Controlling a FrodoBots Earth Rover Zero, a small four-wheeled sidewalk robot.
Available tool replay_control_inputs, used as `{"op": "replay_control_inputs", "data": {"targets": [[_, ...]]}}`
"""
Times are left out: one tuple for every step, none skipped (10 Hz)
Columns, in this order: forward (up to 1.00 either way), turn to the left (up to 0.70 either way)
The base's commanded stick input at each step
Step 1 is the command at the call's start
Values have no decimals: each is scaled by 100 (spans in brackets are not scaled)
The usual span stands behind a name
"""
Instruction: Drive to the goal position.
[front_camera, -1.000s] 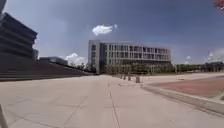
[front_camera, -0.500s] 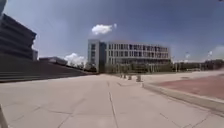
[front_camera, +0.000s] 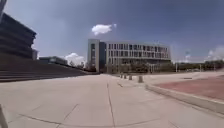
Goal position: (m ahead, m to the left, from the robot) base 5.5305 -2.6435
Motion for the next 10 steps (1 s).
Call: {"op": "replay_control_inputs", "data": {"targets": [[70,2],[70,2],[70,2],[70,2],[70,2],[70,2],[70,2],[70,2],[70,2],[70,2]]}}
